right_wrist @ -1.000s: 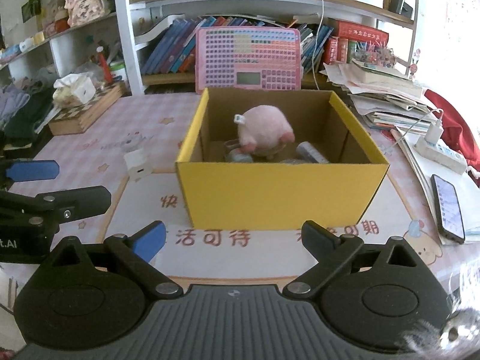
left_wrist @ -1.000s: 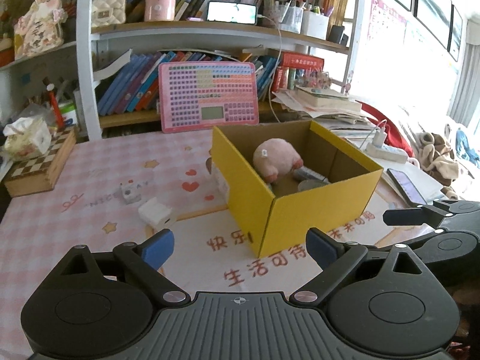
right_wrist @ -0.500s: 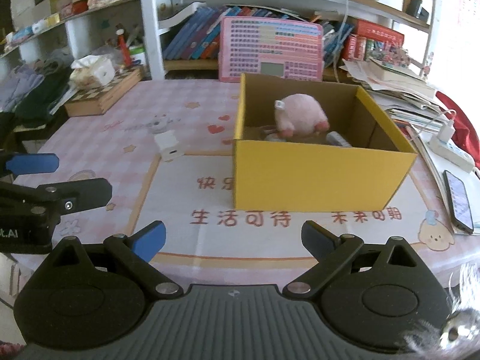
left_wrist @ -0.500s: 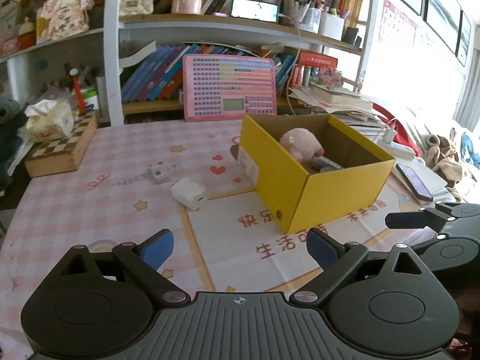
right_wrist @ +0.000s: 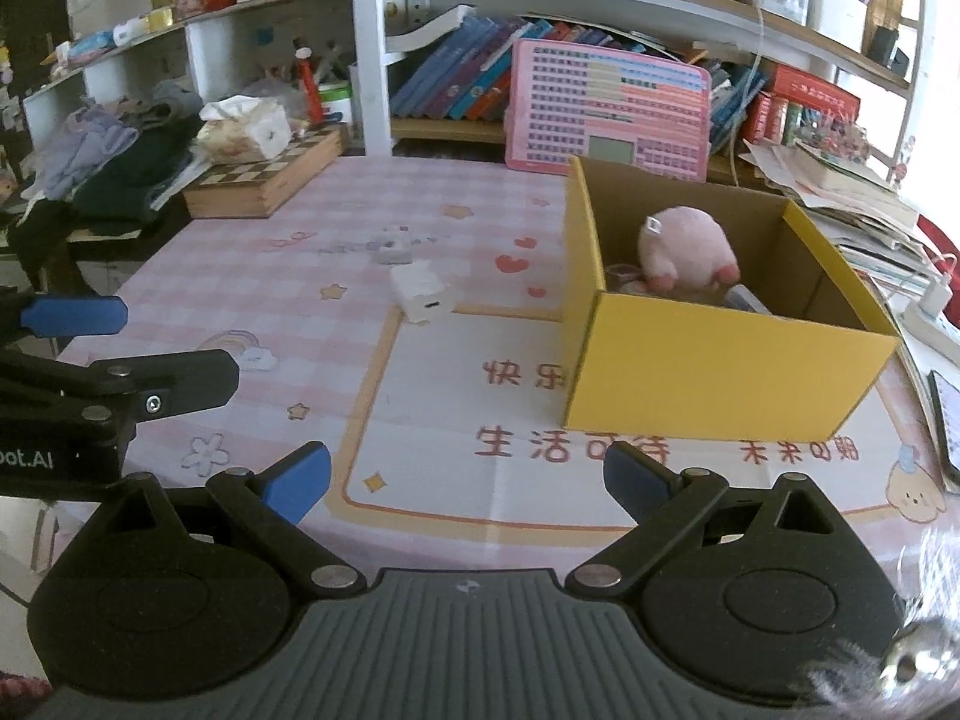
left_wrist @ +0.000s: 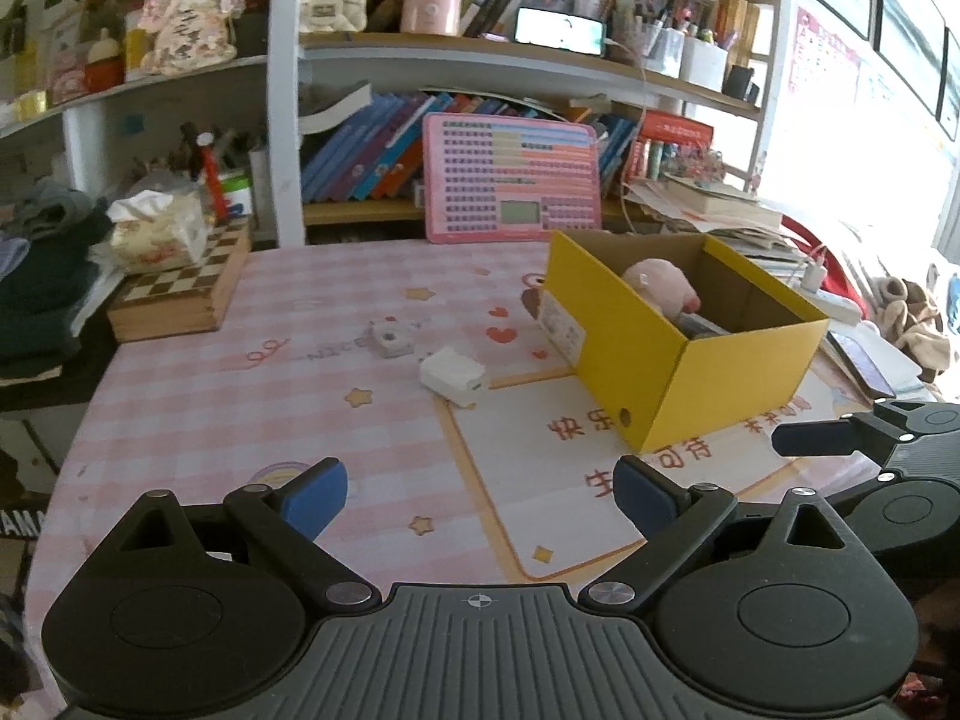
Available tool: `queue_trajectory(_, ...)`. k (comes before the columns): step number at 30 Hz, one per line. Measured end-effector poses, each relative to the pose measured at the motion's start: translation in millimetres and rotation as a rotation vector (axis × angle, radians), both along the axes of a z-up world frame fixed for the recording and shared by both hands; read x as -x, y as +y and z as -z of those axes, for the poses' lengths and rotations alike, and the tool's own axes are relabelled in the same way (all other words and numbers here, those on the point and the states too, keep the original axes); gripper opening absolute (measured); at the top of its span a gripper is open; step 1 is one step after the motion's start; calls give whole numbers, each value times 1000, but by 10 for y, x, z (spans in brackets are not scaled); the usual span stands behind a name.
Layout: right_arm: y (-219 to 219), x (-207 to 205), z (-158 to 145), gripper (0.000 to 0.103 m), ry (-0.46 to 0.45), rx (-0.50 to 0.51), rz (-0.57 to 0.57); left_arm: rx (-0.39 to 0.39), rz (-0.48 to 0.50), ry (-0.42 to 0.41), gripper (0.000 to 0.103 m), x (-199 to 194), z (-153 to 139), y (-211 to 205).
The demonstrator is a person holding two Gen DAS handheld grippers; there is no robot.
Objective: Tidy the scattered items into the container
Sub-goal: 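Raise both open tools out of the yellow box, then move the right tool to the white charger while the left tool approaches the small white box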
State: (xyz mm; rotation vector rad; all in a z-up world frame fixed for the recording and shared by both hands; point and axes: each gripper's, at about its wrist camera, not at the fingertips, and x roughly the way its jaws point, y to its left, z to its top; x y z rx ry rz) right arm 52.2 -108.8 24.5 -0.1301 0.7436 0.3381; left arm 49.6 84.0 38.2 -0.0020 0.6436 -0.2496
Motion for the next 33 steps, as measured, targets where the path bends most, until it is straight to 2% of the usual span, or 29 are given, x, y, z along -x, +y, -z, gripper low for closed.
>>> queue_trajectory(10,287,9,-17,98,-9,24,-60,12,-28,-6,97,12,6,213)
queue_trajectory(15,384,55,12,98,2,61,-97,44,-47,0,97,-31,29,270)
queue_trajectory(20,436,67,51,98,6,86,-145,41,-8,34,97,-107,113,186)
queue_trajectory(26,502,-107,111,98,10,96,-204,32,-37,51,97,-265,164,186)
queue_trajectory(33,596,-510,149,98,15,86,-269,1,-96,44,97,-563,143,233)
